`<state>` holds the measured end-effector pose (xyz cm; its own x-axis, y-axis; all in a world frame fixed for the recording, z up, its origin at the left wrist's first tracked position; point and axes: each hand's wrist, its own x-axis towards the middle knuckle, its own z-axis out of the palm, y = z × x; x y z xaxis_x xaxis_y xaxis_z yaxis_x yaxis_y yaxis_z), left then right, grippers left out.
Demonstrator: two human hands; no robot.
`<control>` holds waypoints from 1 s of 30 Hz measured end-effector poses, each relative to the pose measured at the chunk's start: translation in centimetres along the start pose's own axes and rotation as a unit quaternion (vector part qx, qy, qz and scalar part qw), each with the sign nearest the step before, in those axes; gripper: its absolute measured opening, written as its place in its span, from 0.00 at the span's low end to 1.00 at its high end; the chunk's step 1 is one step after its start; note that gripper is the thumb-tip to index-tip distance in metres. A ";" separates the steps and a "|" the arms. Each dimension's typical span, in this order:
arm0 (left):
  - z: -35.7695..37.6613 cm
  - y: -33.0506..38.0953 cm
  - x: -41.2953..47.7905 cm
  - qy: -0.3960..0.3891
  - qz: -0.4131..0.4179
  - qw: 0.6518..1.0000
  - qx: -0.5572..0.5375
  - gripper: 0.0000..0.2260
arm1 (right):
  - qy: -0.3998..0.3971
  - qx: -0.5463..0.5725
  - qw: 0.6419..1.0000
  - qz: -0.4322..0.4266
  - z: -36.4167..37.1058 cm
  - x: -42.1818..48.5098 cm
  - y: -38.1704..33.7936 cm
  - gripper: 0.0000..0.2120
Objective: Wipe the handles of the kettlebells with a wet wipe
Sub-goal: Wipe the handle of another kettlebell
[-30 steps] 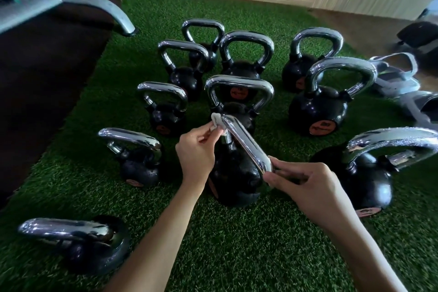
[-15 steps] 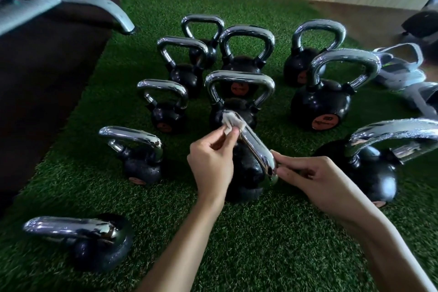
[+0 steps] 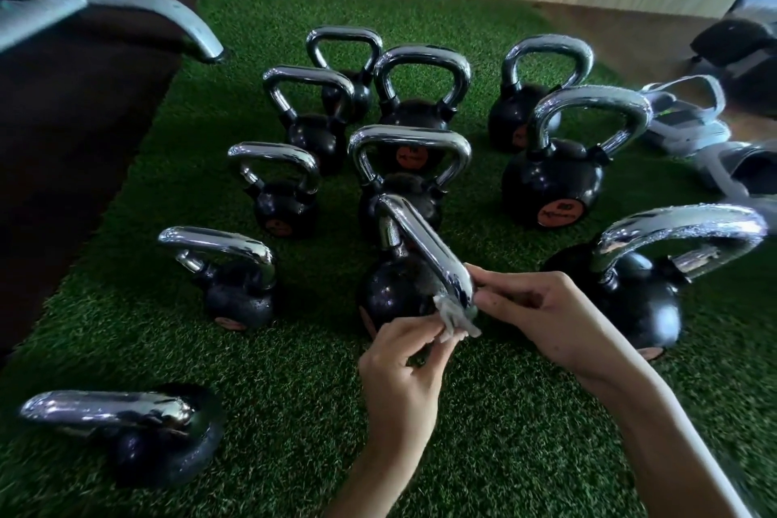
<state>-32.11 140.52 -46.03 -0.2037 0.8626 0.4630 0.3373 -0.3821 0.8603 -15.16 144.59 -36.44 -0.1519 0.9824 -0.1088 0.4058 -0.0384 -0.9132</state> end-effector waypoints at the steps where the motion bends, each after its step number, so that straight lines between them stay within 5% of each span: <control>1: -0.2 -0.8 0.1 0.000 0.019 0.999 0.033 0.07 | -0.002 -0.004 1.000 0.002 0.1 0.0 0.0 0.17; 4: -1.4 -1.7 1.1 -0.024 0.038 0.997 0.069 0.07 | 0.017 -0.024 1.000 -0.007 0.3 -0.3 -0.1 0.18; 8: -3.5 1.2 3.6 -0.005 -0.024 1.000 -0.012 0.09 | 0.092 -0.136 0.982 -0.092 0.3 -1.0 -1.6 0.18; 13: -5.1 5.7 7.6 -0.091 0.003 0.993 -0.078 0.11 | 0.044 -0.123 0.981 -0.142 0.4 -1.1 -4.0 0.20; 16: -6.1 6.0 9.6 -0.203 -0.022 0.979 -0.027 0.16 | 0.087 -0.076 0.985 -0.127 -0.1 -0.9 -4.5 0.13; 19: -6.0 5.4 10.8 -0.135 -0.061 0.987 0.055 0.25 | 0.142 -0.013 0.984 -0.109 -0.8 -0.9 -4.1 0.09; 23: -3.1 6.3 12.1 -0.157 -0.247 0.946 0.142 0.62 | 0.209 0.042 0.974 -0.080 -1.3 -0.8 -2.7 0.08; 30: -1.0 5.4 13.1 -0.179 -0.244 0.926 0.225 0.58 | 0.248 0.068 0.964 -0.062 -1.8 0.0 -1.4 0.11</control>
<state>-33.87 149.44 -35.14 -0.1435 0.9814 -0.1276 0.6510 0.1907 0.7348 -14.12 144.93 -34.43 0.2718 0.9464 0.1742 0.2855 0.0936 -0.9538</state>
